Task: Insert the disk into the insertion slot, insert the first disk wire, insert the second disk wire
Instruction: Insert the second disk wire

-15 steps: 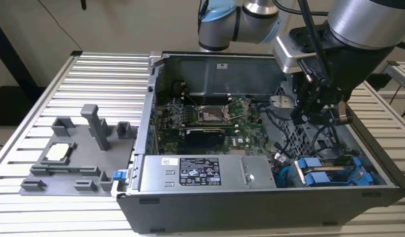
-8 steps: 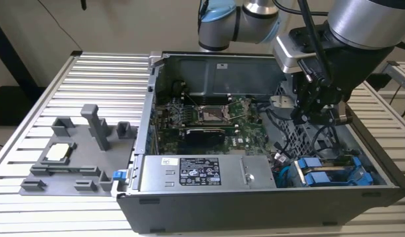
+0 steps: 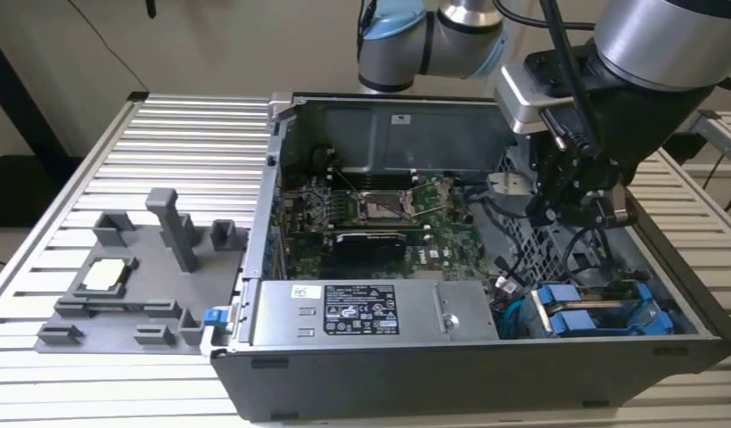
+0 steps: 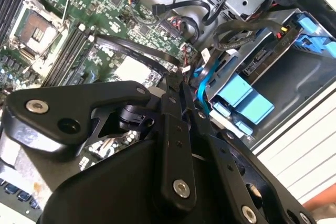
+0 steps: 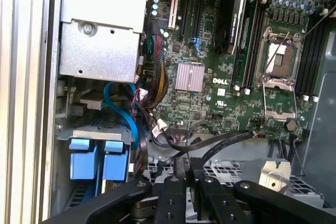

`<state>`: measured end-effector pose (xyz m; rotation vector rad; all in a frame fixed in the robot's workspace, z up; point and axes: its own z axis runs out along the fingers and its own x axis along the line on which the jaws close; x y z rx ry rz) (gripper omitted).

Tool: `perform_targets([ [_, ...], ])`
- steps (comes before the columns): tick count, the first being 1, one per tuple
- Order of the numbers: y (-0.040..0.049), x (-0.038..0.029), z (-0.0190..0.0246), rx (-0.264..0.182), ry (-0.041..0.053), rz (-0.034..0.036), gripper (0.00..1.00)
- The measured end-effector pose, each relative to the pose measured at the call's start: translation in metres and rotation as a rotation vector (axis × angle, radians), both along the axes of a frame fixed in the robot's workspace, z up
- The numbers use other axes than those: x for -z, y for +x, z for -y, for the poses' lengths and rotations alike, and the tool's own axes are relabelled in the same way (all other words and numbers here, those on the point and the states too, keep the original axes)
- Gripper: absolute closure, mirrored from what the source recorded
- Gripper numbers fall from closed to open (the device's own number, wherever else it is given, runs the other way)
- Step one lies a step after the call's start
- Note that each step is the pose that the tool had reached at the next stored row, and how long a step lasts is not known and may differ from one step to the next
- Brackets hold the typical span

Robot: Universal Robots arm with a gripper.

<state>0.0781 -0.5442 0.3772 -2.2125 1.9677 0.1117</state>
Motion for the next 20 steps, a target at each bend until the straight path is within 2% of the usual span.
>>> perform_targets([
  [3, 0.0038, 0.0009, 0.0038, 0.000, -0.0055, -0.0065, 0.84],
  [5, 0.0058, 0.0017, 0.0073, 0.000, -0.0069, -0.0081, 0.84],
  [13, 0.0141, 0.0053, 0.0275, 0.000, -0.0071, -0.0087, 0.84],
  [17, 0.0164, 0.0070, 0.0345, 0.000, -0.0110, -0.0087, 0.84],
  [20, 0.0189, 0.0080, 0.0376, 0.000, -0.0191, -0.0087, 0.84],
])
